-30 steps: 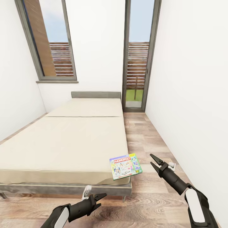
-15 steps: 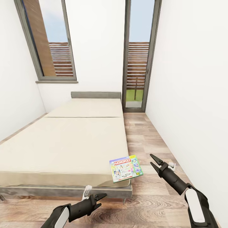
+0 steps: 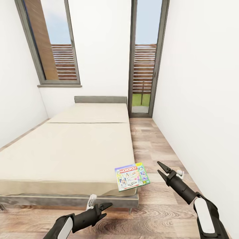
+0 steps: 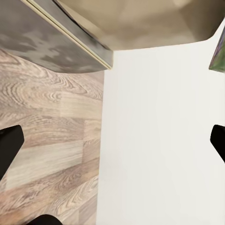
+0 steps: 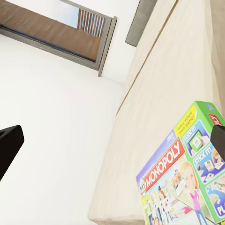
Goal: Put all the toys in the child's room - the three board games (two on the bed and one on the table), the two jigsaw puzzles on the table, and the tennis ball on the table - inside the toy box on the table in the child's room.
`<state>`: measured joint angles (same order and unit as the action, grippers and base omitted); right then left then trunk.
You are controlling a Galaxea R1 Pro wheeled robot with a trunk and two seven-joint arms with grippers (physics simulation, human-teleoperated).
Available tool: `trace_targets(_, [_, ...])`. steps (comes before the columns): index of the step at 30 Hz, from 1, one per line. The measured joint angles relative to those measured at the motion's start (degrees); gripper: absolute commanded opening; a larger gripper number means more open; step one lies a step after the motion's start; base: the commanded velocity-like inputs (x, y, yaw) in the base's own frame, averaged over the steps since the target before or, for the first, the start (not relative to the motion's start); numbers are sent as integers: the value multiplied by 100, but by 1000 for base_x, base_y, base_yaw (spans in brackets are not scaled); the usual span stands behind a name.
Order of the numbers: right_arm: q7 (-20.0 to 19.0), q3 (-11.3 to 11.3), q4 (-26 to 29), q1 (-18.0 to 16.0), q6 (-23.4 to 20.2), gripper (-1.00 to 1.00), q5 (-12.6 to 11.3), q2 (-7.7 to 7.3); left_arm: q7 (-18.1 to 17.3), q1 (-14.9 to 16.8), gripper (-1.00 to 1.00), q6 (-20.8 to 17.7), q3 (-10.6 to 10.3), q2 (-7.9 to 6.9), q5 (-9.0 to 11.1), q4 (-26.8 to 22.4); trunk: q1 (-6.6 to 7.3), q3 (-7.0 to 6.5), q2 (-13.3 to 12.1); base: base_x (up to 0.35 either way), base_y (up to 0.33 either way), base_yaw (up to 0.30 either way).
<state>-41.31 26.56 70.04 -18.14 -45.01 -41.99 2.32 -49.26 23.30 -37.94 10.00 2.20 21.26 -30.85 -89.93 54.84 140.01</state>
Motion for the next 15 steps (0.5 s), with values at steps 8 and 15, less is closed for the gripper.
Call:
trace_targets(8, [-3, 0, 0, 0, 0, 100, 0, -6, 0, 2, 100, -1, -6, 9, 2, -4, 0, 0, 0, 0, 0, 0])
trace_targets(15, [-4, 3, 0, -2, -1, 100, -2, -7, 0, 3, 100, -2, -7, 11, 4, -5, 43, -35, -79, 0, 0, 0])
